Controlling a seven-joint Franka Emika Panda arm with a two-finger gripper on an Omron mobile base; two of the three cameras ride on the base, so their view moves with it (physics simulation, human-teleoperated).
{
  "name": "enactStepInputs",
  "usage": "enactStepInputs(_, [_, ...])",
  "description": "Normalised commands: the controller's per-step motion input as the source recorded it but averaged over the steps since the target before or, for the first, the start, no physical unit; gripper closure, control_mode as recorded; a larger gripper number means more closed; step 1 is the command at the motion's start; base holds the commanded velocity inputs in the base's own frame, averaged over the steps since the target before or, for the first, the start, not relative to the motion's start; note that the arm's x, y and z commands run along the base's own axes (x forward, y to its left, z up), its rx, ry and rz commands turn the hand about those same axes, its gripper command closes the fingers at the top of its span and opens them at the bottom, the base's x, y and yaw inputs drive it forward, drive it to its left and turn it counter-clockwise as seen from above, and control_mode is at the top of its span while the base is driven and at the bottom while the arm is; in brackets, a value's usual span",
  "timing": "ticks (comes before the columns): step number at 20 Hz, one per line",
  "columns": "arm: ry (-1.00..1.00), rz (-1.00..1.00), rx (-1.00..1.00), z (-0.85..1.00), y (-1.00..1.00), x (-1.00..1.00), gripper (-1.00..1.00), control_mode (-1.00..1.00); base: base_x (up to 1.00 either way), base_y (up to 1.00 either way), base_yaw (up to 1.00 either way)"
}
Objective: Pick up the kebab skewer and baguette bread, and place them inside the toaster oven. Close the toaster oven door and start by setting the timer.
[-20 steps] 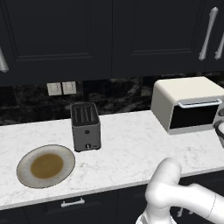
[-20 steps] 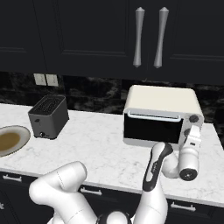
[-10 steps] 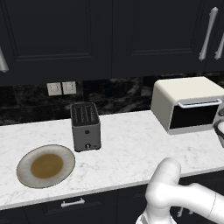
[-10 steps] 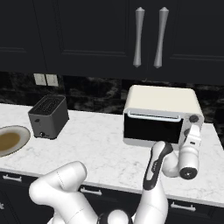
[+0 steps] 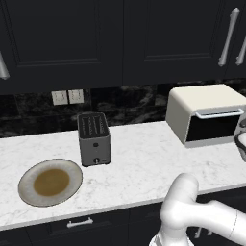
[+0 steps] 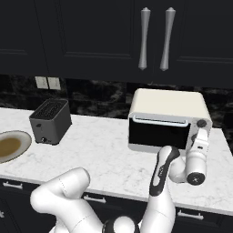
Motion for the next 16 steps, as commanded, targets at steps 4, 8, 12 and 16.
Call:
enactStepInputs(4, [0.00, 0.00, 0.00, 0.00, 0.01, 0.15, 1.00, -1.00, 0.00, 0.00, 0.00])
enactStepInputs(8, [0.00, 0.00, 0.00, 0.00, 0.00, 0.35, 1.00, -1.00, 0.00, 0.00, 0.00])
enactStepInputs(12, [0.00, 0.00, 0.00, 0.00, 0.00, 0.08, 1.00, -1.00, 0.00, 0.00, 0.00])
enactStepInputs(16, [0.00, 0.00, 0.00, 0.00, 0.03, -0.10, 1.00, -1.00, 0.00, 0.00, 0.00])
